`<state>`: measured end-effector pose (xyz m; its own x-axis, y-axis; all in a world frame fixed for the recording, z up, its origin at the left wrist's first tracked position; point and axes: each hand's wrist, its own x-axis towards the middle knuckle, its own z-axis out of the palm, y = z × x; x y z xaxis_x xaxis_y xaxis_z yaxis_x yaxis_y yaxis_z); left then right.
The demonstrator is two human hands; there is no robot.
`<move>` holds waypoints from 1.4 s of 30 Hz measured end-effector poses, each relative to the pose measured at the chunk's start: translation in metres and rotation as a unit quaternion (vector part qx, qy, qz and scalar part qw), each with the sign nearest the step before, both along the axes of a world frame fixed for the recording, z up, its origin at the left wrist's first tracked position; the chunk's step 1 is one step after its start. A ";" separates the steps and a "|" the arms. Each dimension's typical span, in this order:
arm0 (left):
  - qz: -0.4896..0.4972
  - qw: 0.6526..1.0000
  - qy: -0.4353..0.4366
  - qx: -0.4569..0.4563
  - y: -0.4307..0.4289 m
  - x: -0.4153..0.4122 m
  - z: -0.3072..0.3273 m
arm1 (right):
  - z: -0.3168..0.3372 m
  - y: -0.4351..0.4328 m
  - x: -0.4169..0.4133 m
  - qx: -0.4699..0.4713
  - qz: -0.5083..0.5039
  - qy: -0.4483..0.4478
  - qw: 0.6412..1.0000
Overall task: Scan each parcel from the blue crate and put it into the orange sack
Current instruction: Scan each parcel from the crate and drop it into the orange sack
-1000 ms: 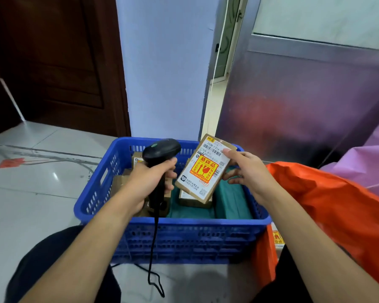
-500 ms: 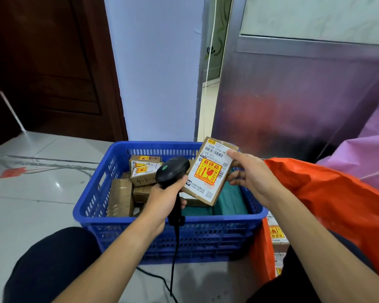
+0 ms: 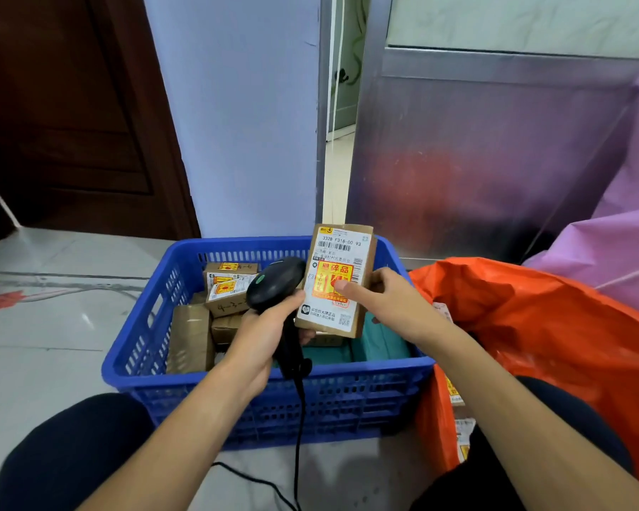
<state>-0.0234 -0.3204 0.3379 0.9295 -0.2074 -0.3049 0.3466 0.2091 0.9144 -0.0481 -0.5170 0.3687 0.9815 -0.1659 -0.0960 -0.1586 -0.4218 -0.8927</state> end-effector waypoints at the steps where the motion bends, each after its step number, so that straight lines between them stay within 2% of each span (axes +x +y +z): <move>1: -0.003 1.000 -0.006 -0.001 0.000 0.000 0.001 | -0.001 0.000 0.001 0.009 -0.005 -0.009 1.000; 5: -0.024 0.999 -0.029 0.003 -0.001 -0.003 0.001 | -0.005 0.006 0.005 0.089 0.008 -0.044 0.995; 14: -0.026 0.999 -0.034 0.004 0.003 -0.002 -0.001 | -0.009 0.012 0.006 0.085 -0.001 -0.056 0.995; 21: -0.017 1.000 -0.003 0.000 0.004 0.001 -0.005 | -0.015 0.011 0.010 0.089 -0.019 -0.053 0.994; 29: -0.024 0.999 0.001 -0.040 0.010 0.007 -0.001 | -0.012 -0.010 0.023 0.100 -0.094 -0.094 0.986; 33: -0.051 0.997 -0.018 -0.063 0.013 0.007 0.001 | -0.009 -0.020 0.023 0.008 -0.129 -0.099 0.987; 37: -0.073 0.995 -0.035 -0.058 0.013 0.003 0.004 | -0.008 -0.024 0.023 -0.041 -0.147 -0.080 0.985; 42: -0.073 0.995 -0.034 -0.052 0.011 -0.002 0.004 | -0.007 -0.018 0.018 -0.177 -0.151 -0.074 0.970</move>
<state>-0.0256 -0.3089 0.3419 0.9046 -0.3695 -0.2127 0.3191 0.2559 0.9125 -0.0301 -0.5347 0.3613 0.8819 -0.4443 0.1573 -0.2035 -0.6600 -0.7232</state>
